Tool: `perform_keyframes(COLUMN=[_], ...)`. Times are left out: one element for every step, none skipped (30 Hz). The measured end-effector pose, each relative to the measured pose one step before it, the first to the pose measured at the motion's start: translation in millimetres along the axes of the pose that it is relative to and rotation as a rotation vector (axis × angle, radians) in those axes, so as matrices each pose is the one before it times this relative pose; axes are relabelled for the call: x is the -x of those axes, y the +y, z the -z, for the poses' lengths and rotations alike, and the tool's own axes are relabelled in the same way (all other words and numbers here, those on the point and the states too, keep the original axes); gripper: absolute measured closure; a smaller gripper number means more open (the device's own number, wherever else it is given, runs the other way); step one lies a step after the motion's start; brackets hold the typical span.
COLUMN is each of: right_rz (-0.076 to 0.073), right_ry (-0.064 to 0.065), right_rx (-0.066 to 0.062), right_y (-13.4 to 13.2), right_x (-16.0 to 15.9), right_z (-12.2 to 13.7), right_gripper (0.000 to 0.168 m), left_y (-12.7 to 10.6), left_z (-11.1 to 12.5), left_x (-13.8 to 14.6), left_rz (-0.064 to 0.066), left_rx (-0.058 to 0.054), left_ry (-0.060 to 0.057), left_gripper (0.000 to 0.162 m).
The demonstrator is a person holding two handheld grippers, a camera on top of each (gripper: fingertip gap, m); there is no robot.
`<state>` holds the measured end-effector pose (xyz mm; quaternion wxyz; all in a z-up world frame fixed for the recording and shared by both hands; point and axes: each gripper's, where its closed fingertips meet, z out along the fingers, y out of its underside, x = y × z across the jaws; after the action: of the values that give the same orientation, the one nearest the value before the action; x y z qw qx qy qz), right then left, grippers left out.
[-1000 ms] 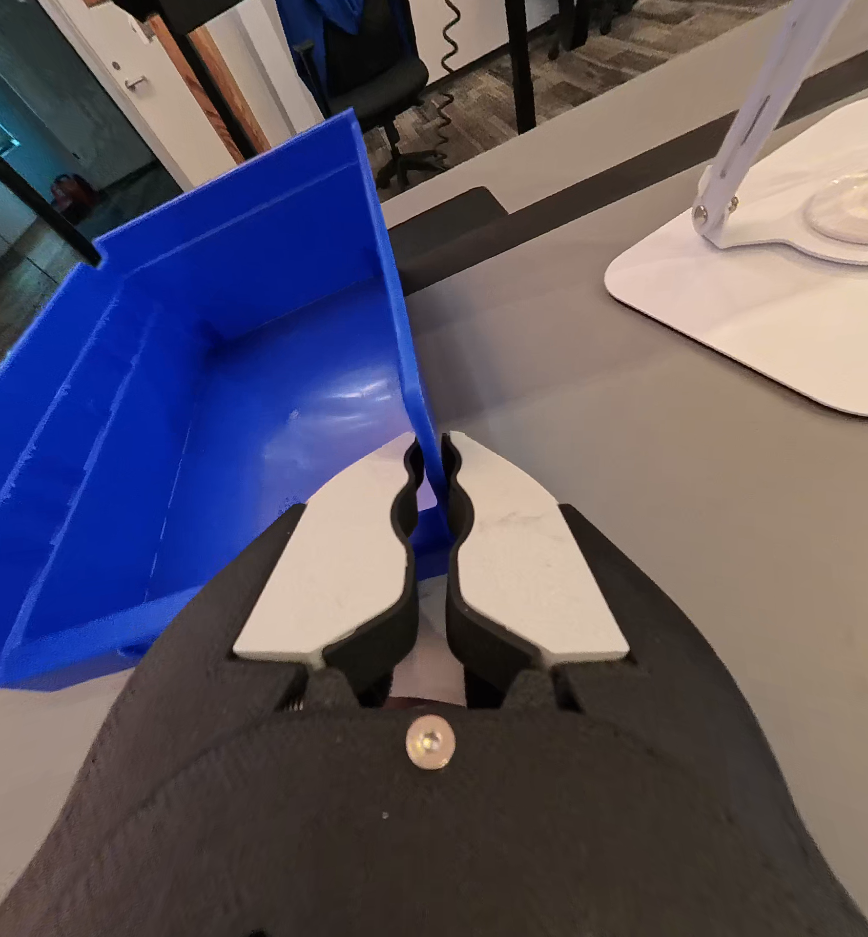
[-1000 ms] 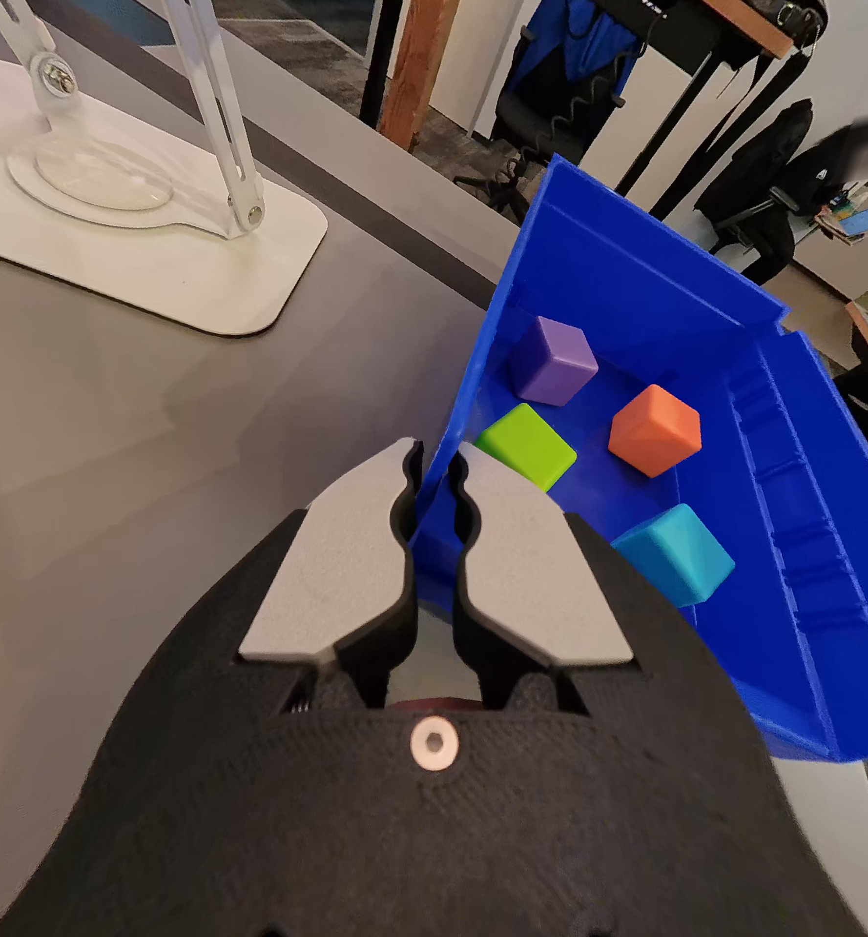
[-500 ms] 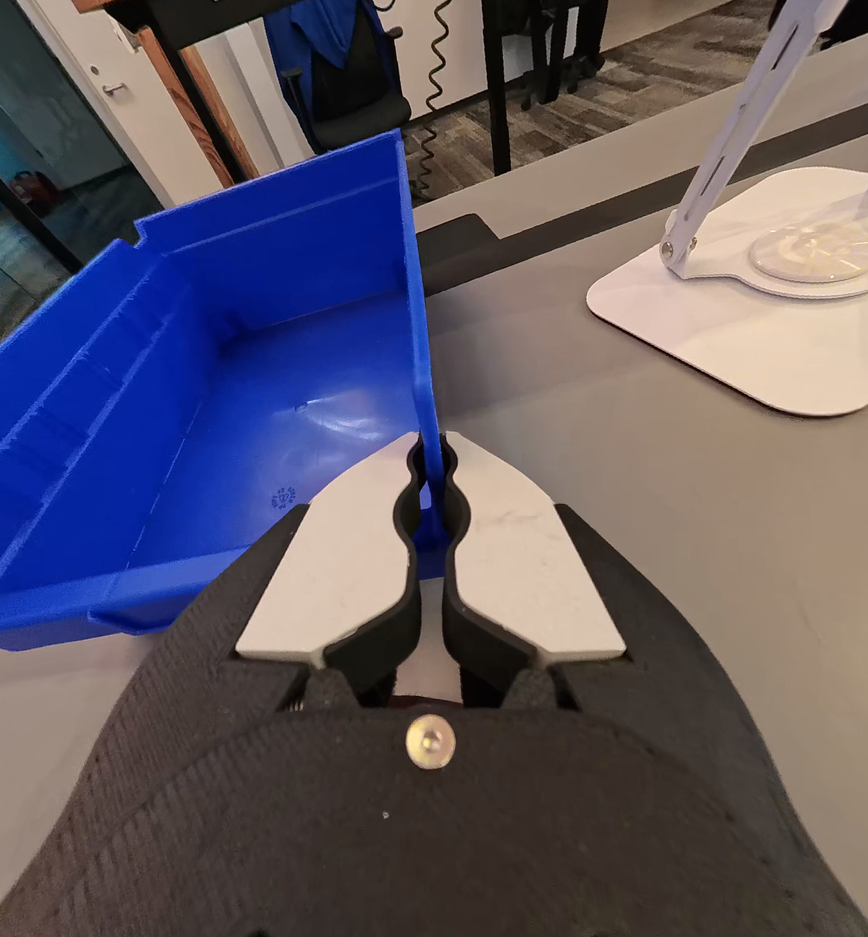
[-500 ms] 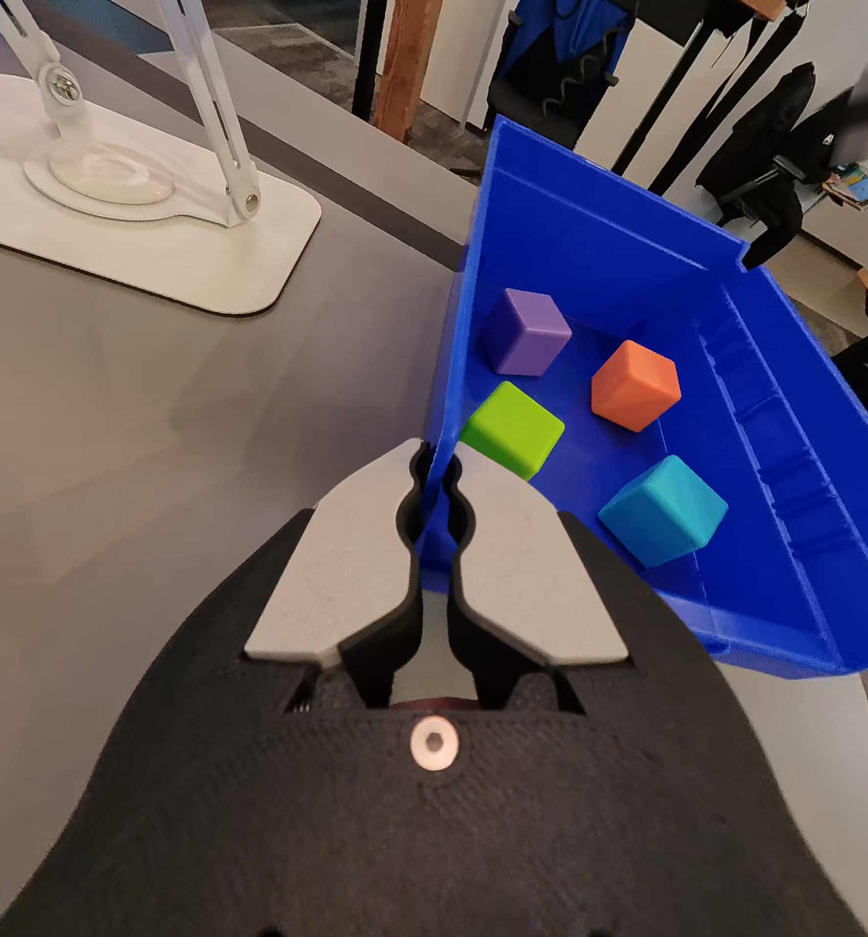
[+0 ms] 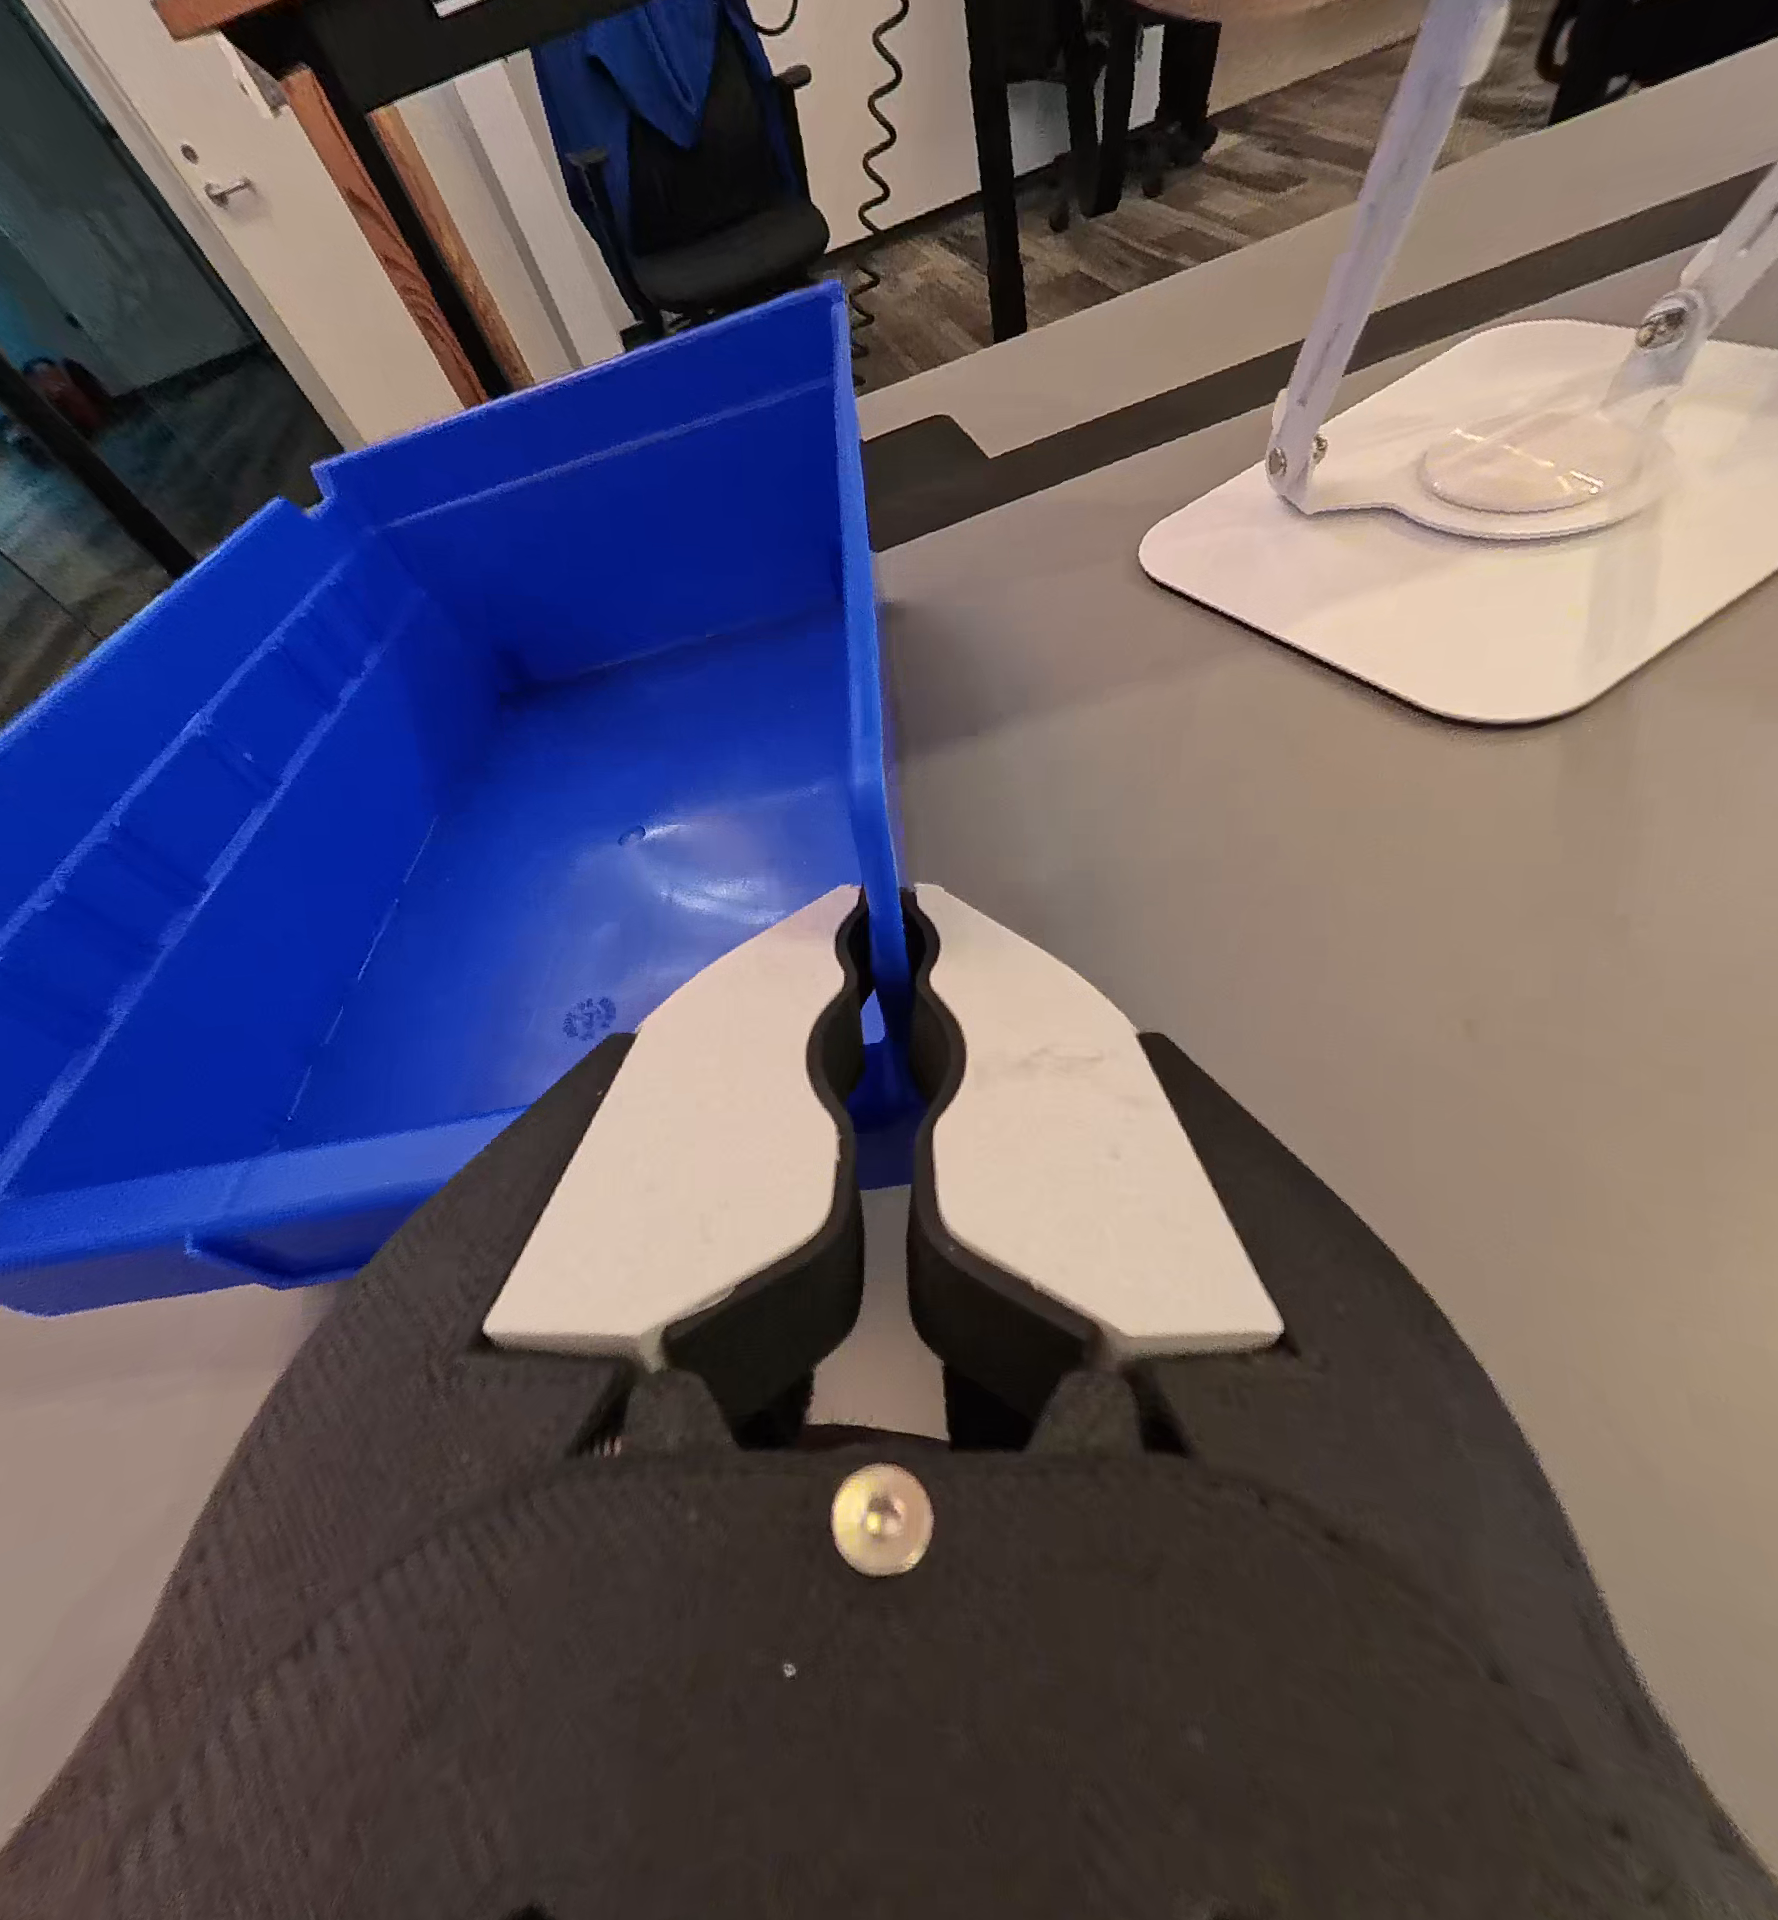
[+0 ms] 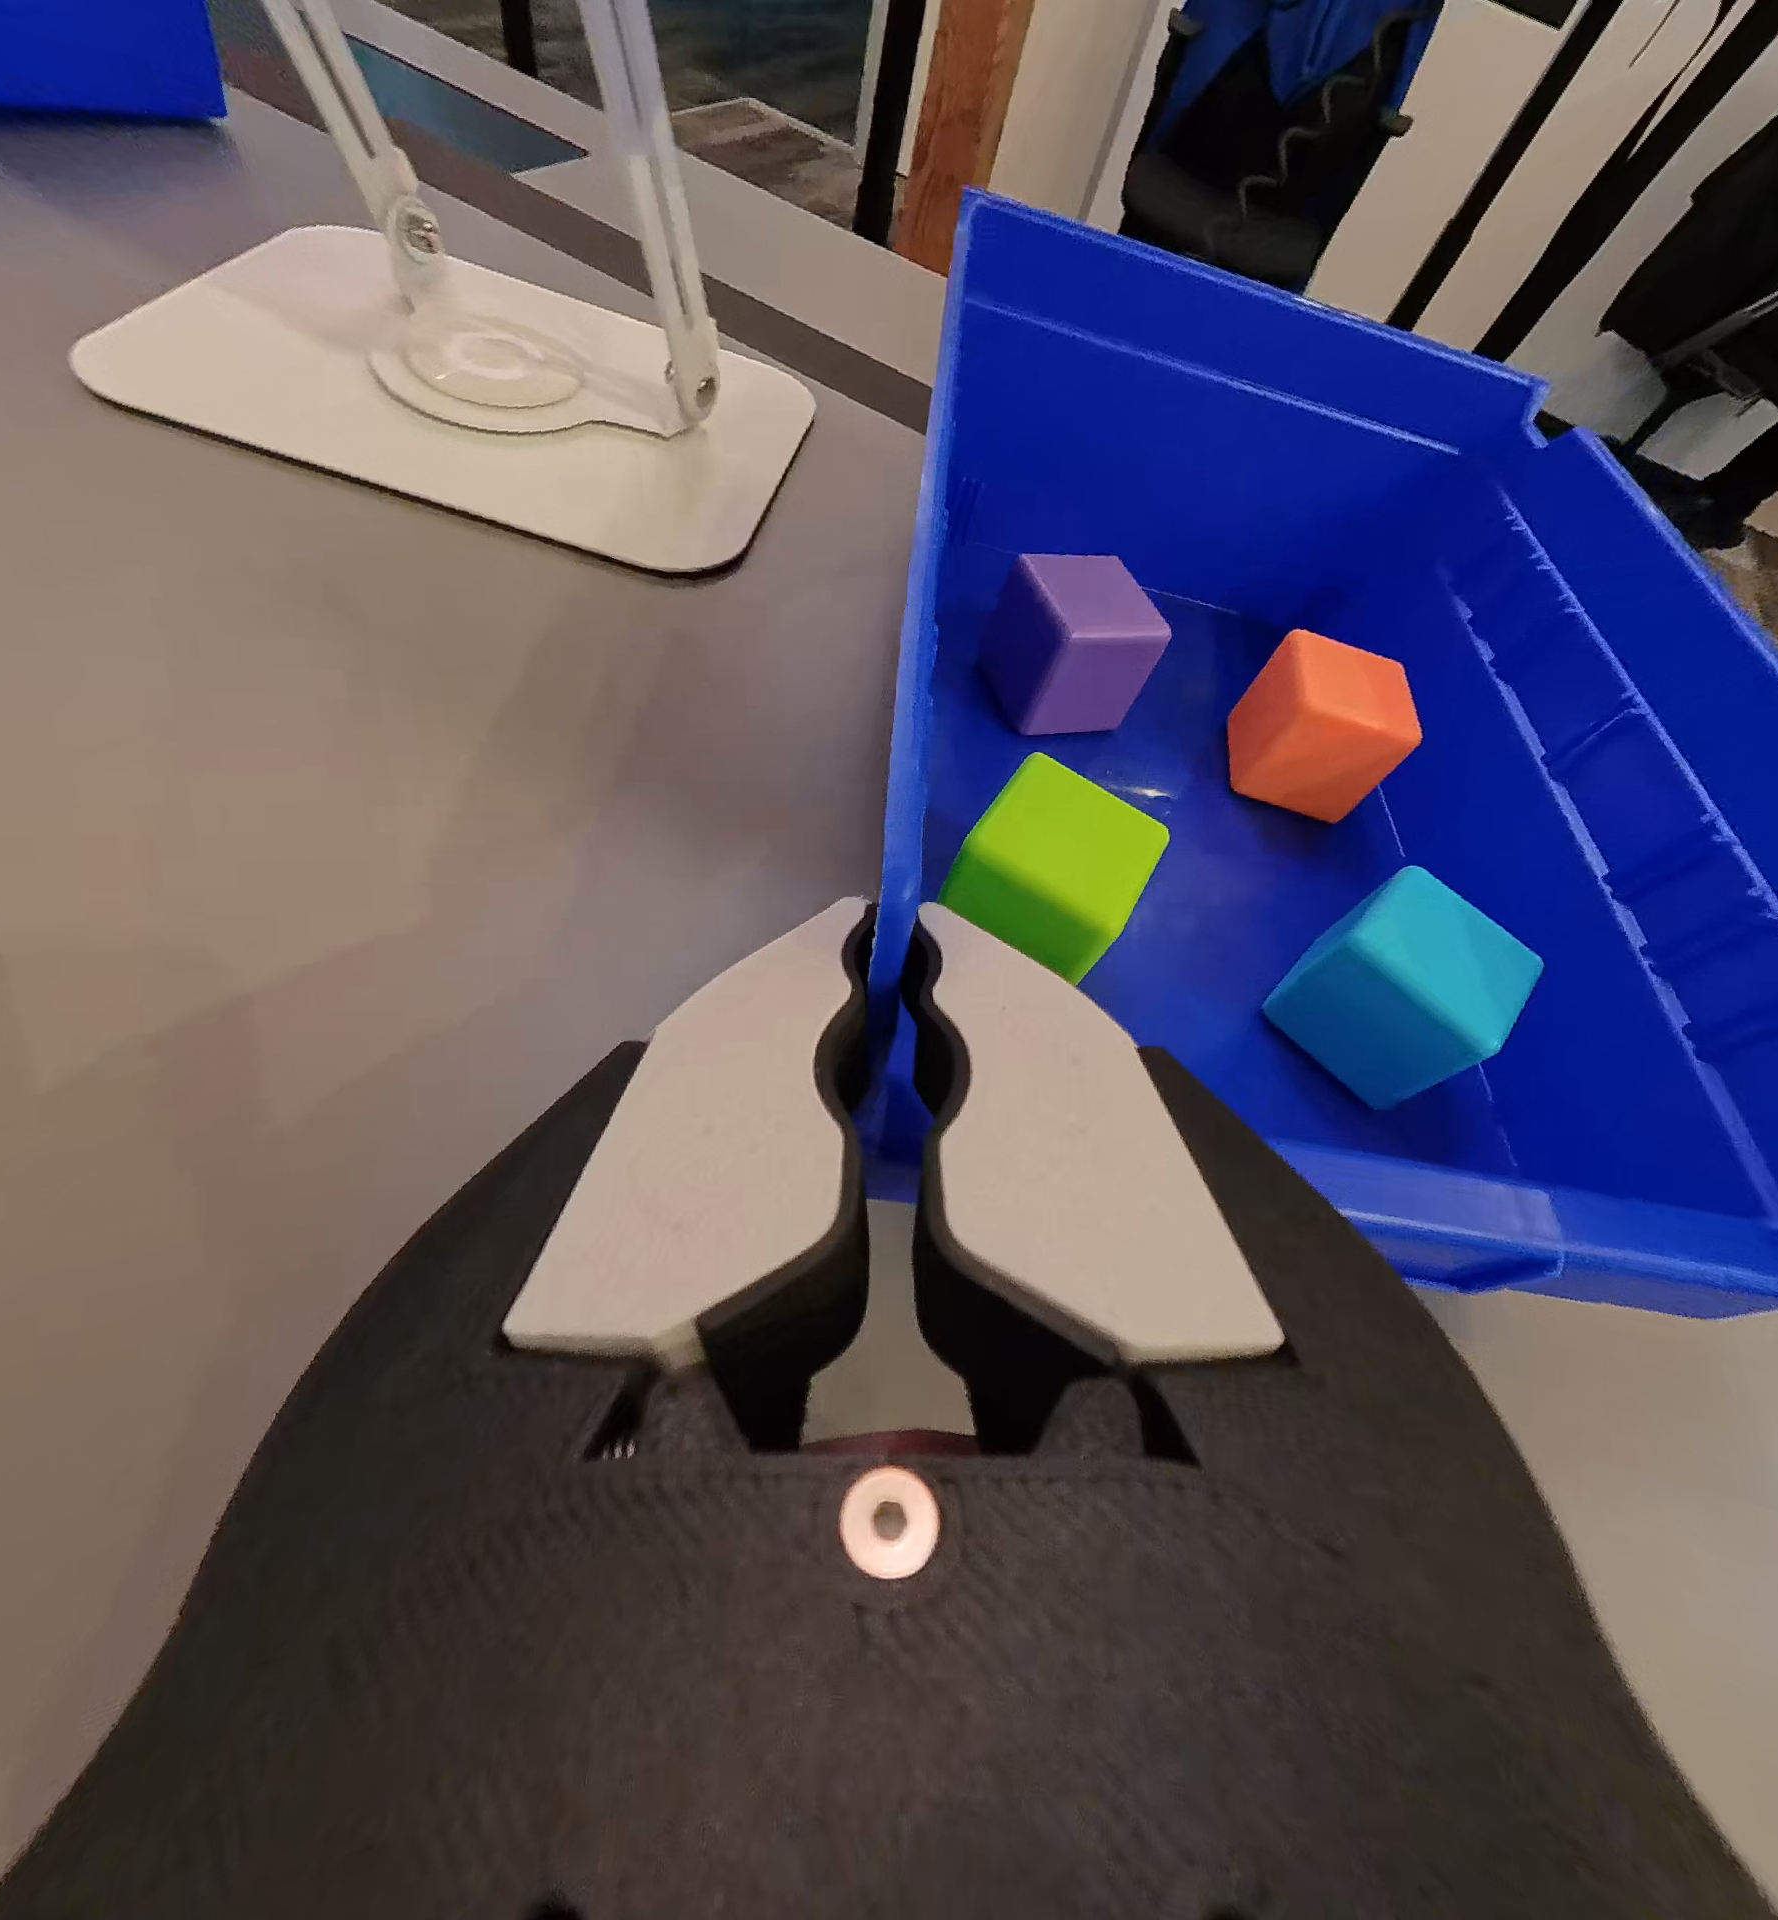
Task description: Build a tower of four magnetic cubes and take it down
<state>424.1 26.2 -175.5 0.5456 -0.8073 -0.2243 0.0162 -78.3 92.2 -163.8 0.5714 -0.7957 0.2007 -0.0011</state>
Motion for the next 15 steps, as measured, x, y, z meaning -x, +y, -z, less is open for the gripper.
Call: perform_keyframes(right_rz=[-0.0047,-0.0035,-0.0022,-0.0026,-0.0041,-0.0072,-0.0073,-0.0024,0.0006,-0.0017,-0.0036,-0.0012,-0.0004,-0.0007,-0.0014], right_ry=[-0.0079,-0.0075,-0.0072,-0.0074,-0.0065,-0.0074,-0.0093,-0.0071,-0.0054,-0.0063,-0.0067,-0.0055,-0.0053,-0.0059,-0.0058], right_rx=[-0.0023,-0.0018,-0.0011,-0.002,-0.0029,-0.0023,-0.0019,-0.0019,-0.0018,-0.0024,-0.003,-0.0028,-0.0021,-0.0027,-0.0035], right_y=[1.29,1.36,1.33,1.48,1.42,1.47,1.43,1.37,1.47,1.22,1.07,1.07,0.94,0.93,0.9], right_x=[2.91,2.81,2.91,3.02,2.99,3.02,3.29,3.41,3.43,3.51,3.63,3.57,3.71,3.94,4.0], right_z=[4.44,4.47,4.59,4.63,4.67,4.76,4.82,4.71,4.57,4.33,4.11,3.88,3.77,3.64,3.53], right_gripper=[0.165,0.165,0.165,0.165,0.165,0.165,0.166,0.166,0.166,0.166,0.166,0.166,0.166,0.166,0.166], left_y=[-0.34,-0.92,-1.3,-1.66,-1.78,-1.26,-0.36,-0.12,-0.36,-0.41,-0.29,-0.54,-0.38,-0.34,-0.2], left_z=[4.98,5.08,4.98,4.69,4.7,4.64,4.28,4.46,4.6,4.42,4.16,4.07,4.14,4.37,4.39], left_x=[-1.63,-1.35,-1.18,-1.01,-0.69,-0.52,-0.78,-0.97,-0.85,-1.03,-1.31,-1.08,-0.99,-1.16,-0.95], left_rz=[0.0038,0.0097,0.015,0.0069,0.0028,0.0063,0.0063,0.0027,-0.0018,-0.0009,-0.001,0.0003,0.0021,0.0038,0.0069], left_rx=[-0.0088,-0.0108,-0.0117,-0.0115,-0.0124,-0.0101,-0.0065,-0.0065,-0.0085,-0.0063,-0.0059,-0.0064,-0.0053,-0.0055,-0.0075], left_ry=[0.0033,0.004,0.0044,0.0037,0.0005,-0.0012,0.002,0.001,-0.0031,-0.0016,-0.0005,-0.0001,0.0006,0.0019,0.0015], left_gripper=[0.158,0.158,0.158,0.158,0.158,0.158,0.158,0.158,0.157,0.157,0.157,0.157,0.157,0.157,0.157])
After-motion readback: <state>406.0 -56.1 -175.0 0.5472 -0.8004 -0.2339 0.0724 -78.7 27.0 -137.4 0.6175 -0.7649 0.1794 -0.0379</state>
